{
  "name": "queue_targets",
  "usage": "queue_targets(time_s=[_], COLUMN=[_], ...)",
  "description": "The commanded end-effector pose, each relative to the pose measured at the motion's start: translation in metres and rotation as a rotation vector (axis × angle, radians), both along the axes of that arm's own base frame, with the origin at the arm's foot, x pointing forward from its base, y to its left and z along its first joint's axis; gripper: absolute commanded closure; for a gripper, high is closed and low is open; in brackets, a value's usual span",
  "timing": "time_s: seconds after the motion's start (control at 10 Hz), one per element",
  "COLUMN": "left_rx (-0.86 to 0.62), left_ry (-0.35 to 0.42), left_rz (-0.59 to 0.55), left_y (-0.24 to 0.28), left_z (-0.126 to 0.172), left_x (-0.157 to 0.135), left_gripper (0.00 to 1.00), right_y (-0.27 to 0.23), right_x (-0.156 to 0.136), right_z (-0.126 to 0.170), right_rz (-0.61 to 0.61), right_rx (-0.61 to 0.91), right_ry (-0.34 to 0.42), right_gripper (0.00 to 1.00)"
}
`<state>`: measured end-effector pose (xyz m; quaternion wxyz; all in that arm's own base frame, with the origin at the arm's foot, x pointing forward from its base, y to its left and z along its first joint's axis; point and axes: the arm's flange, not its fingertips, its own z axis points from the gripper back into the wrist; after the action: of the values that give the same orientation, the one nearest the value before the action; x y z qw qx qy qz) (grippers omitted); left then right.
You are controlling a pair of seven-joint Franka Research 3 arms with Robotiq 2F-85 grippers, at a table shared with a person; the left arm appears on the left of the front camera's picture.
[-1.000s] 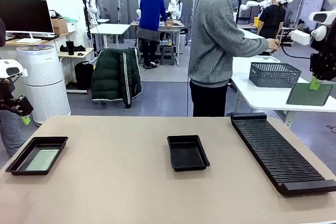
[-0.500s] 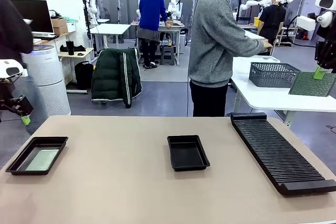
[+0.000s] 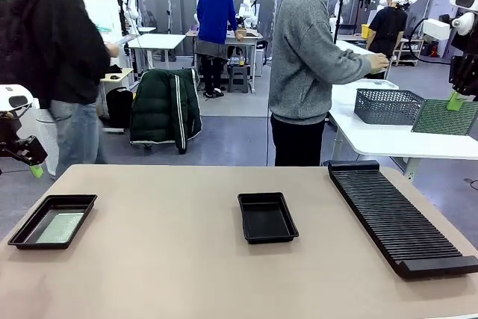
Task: Inspect and transfer BCBs to ESD trays.
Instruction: Pick up the Blank PCB from the PCB Rack and place it in the right ESD tray.
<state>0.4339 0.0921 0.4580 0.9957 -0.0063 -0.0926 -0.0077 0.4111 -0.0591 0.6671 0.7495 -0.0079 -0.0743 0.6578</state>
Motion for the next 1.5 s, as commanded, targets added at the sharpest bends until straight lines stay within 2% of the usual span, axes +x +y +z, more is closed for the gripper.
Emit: queue_targets(time_s=[0.0, 0.6, 0.7, 0.8, 0.9, 1.0, 1.4], left_rx=[0.003, 0.003, 0.003, 0.003, 0.003, 0.003, 0.003], left_ry=[-0.013, -0.013, -0.013, -0.013, -0.013, -0.013, -0.013], left_rz=[0.003, 0.003, 0.003, 0.003, 0.003, 0.003, 0.003], left_y=[0.001, 0.001, 0.001, 0.001, 0.001, 0.001, 0.001], left_z=[-0.003, -0.003, -0.003, -0.003, -0.003, -0.003, -0.003], left_x=[-0.001, -0.001, -0.001, -0.001, -0.001, -0.001, -0.001], left_gripper=[0.00, 0.00, 0.00, 0.00, 0.00, 0.00, 0.00], right_y=[0.000, 0.000, 0.007, 0.017, 0.027, 0.040, 0.109], right_x=[0.000, 0.000, 0.000, -0.005, -0.006, -0.007, -0.002], right_z=[-0.002, 0.000, 0.002, 0.002, -0.001, -0.005, -0.031], right_rz=[0.004, 0.000, -0.088, -0.132, -0.190, -0.253, -0.662], right_rx=[0.000, 0.000, 0.071, 0.110, 0.134, 0.177, 0.369], right_ry=[-0.002, 0.000, 0.008, -0.021, -0.010, 0.019, 0.183], right_gripper=[0.98, 0.98, 0.98, 0.98, 0.98, 0.98, 0.98])
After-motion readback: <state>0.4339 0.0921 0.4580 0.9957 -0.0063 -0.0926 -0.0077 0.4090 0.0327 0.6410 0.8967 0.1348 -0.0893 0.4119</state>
